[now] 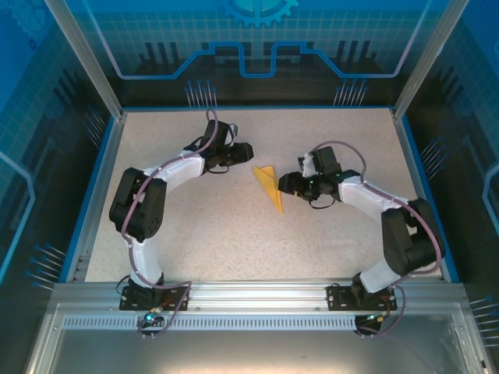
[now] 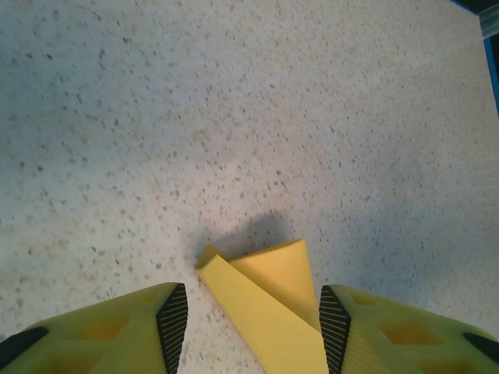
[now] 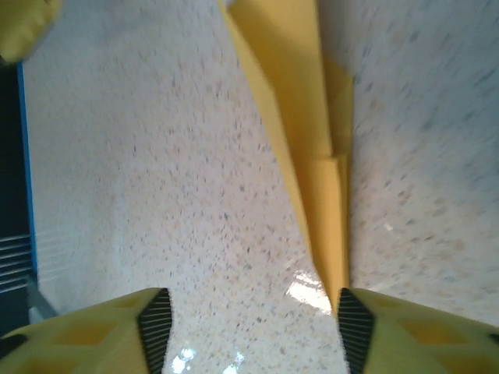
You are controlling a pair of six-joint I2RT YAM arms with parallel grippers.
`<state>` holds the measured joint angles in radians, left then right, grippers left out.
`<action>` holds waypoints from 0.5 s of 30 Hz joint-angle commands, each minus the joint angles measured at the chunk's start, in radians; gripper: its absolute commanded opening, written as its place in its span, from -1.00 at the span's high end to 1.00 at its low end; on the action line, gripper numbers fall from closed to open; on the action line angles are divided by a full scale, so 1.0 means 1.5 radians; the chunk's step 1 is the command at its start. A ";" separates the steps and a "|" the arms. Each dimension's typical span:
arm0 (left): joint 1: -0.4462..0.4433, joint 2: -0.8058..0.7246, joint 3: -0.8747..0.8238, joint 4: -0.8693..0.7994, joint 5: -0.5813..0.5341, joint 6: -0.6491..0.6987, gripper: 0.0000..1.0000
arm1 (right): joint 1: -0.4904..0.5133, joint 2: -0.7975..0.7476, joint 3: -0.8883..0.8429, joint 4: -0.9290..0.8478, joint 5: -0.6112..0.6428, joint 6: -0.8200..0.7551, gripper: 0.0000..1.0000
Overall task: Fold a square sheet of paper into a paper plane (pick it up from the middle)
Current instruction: Move a paper plane to the center of the table.
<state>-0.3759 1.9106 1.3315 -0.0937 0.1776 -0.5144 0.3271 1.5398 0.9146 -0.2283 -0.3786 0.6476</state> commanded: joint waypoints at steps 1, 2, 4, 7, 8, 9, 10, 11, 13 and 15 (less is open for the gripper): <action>-0.048 -0.026 -0.016 -0.055 -0.058 -0.015 -0.13 | -0.026 -0.027 -0.019 -0.023 0.105 0.000 -0.38; -0.061 -0.025 -0.015 -0.066 -0.070 -0.017 -0.17 | -0.030 -0.035 -0.028 -0.017 0.118 0.002 -0.42; -0.094 -0.021 -0.008 -0.091 -0.098 -0.028 -0.20 | -0.037 -0.052 -0.056 -0.006 0.146 0.008 -0.49; -0.138 -0.001 0.010 -0.113 -0.129 -0.043 -0.23 | -0.042 -0.067 -0.071 -0.004 0.174 0.011 -0.54; -0.149 0.008 0.019 -0.121 -0.142 -0.046 -0.24 | -0.042 -0.068 -0.075 -0.006 0.178 0.012 -0.55; -0.162 0.020 0.032 -0.130 -0.155 -0.049 -0.24 | -0.043 -0.070 -0.078 -0.007 0.182 0.012 -0.56; -0.174 0.034 0.049 -0.145 -0.170 -0.049 -0.24 | -0.043 -0.070 -0.081 -0.008 0.185 0.013 -0.56; -0.184 0.046 0.064 -0.158 -0.181 -0.049 -0.24 | -0.045 -0.070 -0.084 -0.007 0.185 0.014 -0.56; -0.203 0.079 0.105 -0.193 -0.218 -0.045 -0.24 | -0.046 -0.069 -0.088 -0.007 0.185 0.014 -0.57; -0.215 0.107 0.138 -0.224 -0.254 -0.044 -0.22 | -0.047 -0.069 -0.091 -0.007 0.185 0.015 -0.57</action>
<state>-0.6819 2.0171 1.4734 -0.3187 -0.0875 -0.5735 0.2775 1.4586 0.7937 -0.2276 -0.1299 0.6582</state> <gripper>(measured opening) 0.613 0.783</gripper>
